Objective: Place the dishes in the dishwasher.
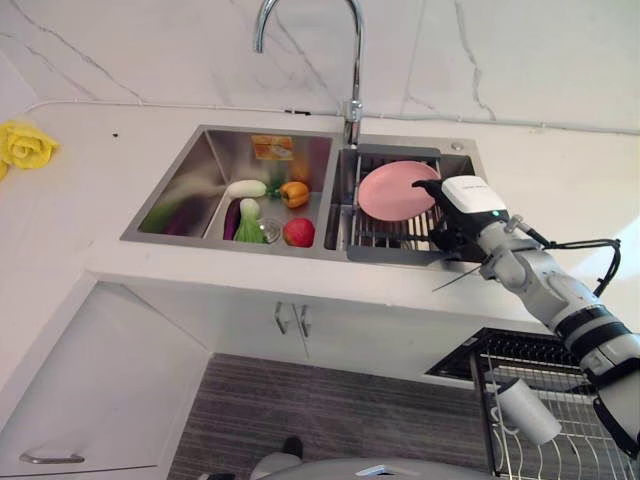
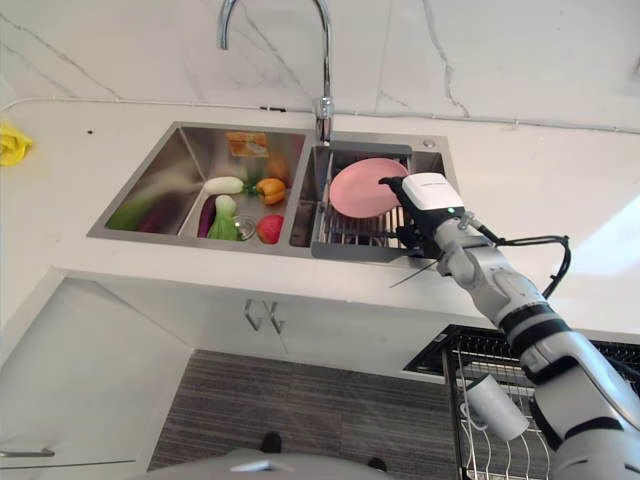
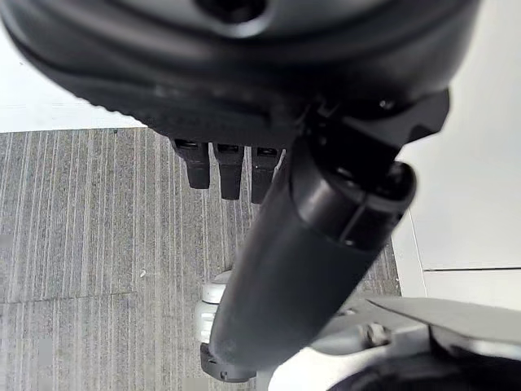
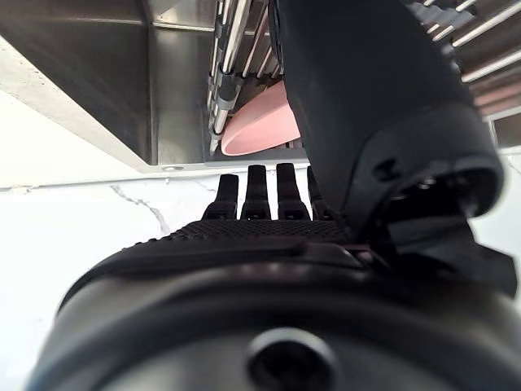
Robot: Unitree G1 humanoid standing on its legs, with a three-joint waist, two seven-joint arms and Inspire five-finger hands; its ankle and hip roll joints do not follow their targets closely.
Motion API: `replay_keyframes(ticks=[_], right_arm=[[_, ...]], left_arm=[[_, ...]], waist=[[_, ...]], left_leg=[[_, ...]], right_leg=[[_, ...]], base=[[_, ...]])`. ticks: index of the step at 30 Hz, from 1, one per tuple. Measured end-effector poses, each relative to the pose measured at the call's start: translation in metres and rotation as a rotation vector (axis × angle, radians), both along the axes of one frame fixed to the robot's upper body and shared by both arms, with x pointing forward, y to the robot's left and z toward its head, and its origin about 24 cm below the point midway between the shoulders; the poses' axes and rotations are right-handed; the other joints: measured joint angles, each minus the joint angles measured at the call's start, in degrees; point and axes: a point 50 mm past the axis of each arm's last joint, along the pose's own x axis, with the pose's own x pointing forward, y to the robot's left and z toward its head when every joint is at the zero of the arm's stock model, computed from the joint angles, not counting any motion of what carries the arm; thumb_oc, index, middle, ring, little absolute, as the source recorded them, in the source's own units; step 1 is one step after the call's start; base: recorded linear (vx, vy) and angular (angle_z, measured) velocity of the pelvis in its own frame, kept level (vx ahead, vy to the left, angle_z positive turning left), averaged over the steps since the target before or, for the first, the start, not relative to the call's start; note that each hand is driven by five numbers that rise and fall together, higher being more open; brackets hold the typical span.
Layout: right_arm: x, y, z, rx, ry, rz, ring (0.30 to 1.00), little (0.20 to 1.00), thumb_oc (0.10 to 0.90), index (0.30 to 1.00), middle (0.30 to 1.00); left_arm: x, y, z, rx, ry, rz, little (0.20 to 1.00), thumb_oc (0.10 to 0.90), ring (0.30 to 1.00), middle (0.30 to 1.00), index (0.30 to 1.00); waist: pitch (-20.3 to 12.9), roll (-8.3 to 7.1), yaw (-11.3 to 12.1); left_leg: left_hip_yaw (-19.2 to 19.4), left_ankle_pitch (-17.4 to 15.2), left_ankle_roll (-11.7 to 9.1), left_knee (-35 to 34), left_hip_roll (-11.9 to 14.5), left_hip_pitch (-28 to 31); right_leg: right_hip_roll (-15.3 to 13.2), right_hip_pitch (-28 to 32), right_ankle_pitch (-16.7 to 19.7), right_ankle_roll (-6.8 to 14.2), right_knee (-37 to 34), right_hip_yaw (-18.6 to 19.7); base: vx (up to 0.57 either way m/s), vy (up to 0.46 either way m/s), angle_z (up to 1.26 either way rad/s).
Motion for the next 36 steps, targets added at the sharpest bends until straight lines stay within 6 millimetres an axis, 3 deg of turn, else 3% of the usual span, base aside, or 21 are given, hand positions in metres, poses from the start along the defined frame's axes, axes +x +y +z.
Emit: replay_keyframes(ticks=[12, 20, 21, 22, 27, 32, 36], right_arm=[[0.007, -0.002, -0.020, -0.050, 0.036, -0.079, 0.900, 0.900, 0.800, 0.900, 0.900], [0.010, -0.001, -0.025, -0.043, 0.012, -0.098, 0.900, 0.900, 0.800, 0.900, 0.900], [0.010, -0.001, -0.025, -0.041, 0.007, -0.098, 0.512, 0.512, 0.541, 0.512, 0.512], [0.010, -0.002, -0.025, -0.044, -0.002, -0.103, 0.309, 0.309, 0.406, 0.309, 0.309], [0.012, -0.009, -0.023, -0.082, -0.051, -0.141, 0.300, 0.300, 0.400, 0.300, 0.300], [0.015, -0.009, -0.006, -0.164, -0.179, -0.110, 0.300, 0.300, 0.400, 0.300, 0.300], [0.017, -0.008, 0.007, -0.107, -0.260, -0.125, 0.300, 0.300, 0.400, 0.300, 0.300]], left_arm=[[0.001, -0.001, 0.000, -0.002, -0.007, -0.007, 0.900, 0.800, 0.900, 0.900, 0.900], [0.002, -0.003, 0.000, -0.002, -0.011, -0.041, 0.900, 0.800, 0.900, 0.900, 0.900], [0.003, -0.003, 0.000, -0.003, -0.012, -0.047, 0.900, 0.800, 0.900, 0.900, 0.900], [0.004, -0.004, 0.000, -0.005, -0.019, -0.051, 0.900, 0.800, 0.900, 0.900, 0.900], [0.008, -0.006, 0.000, -0.009, -0.035, -0.071, 0.900, 0.800, 0.900, 0.900, 0.900], [0.007, -0.005, 0.001, -0.003, -0.037, -0.069, 0.900, 0.800, 0.900, 0.900, 0.900], [0.017, -0.007, 0.002, -0.001, -0.078, -0.078, 0.900, 0.800, 0.900, 0.900, 0.900]], waist=[[0.0, 0.09, 2.6], [-0.7, 1.50, 2.6], [-0.8, 1.77, 2.6], [-0.8, 1.95, 2.7], [-1.2, 2.67, 3.1], [-1.3, 3.26, 3.0], [-1.2, 3.69, 3.0]], left_leg=[[-0.2, 0.0, 0.0, 0.0, 0.0, -0.6], [-0.9, 0.2, 0.0, 0.0, -0.1, -1.8], [-1.1, 0.3, 0.0, 0.0, 0.0, -2.0], [-1.2, 0.4, 0.0, 0.0, 0.0, -2.1], [-2.1, 0.8, 0.1, 0.0, -0.1, -3.1], [-3.4, 1.4, -0.2, 0.0, -0.2, -4.6], [-3.4, 1.6, -0.2, 0.0, -0.2, -4.5]], right_leg=[[0.0, -0.3, 0.0, 0.0, 0.0, -0.3], [0.0, -1.0, -0.2, 0.1, -0.1, -0.9], [0.0, -1.1, -0.2, 0.0, -0.2, -0.9], [0.1, -1.1, -0.2, 0.0, -0.2, -1.0], [0.1, -1.7, -0.1, 0.0, -0.2, -1.8], [0.1, -2.7, 0.1, -0.1, -0.1, -3.1], [0.2, -2.6, 0.1, -0.2, -0.2, -3.1]], base=[[0.00, -0.001, 0.00], [0.01, -0.011, 0.03], [0.02, -0.014, 0.05], [0.02, -0.017, 0.06], [0.01, -0.012, 0.10], [0.01, -0.007, 0.12], [0.00, 0.000, 0.00]])
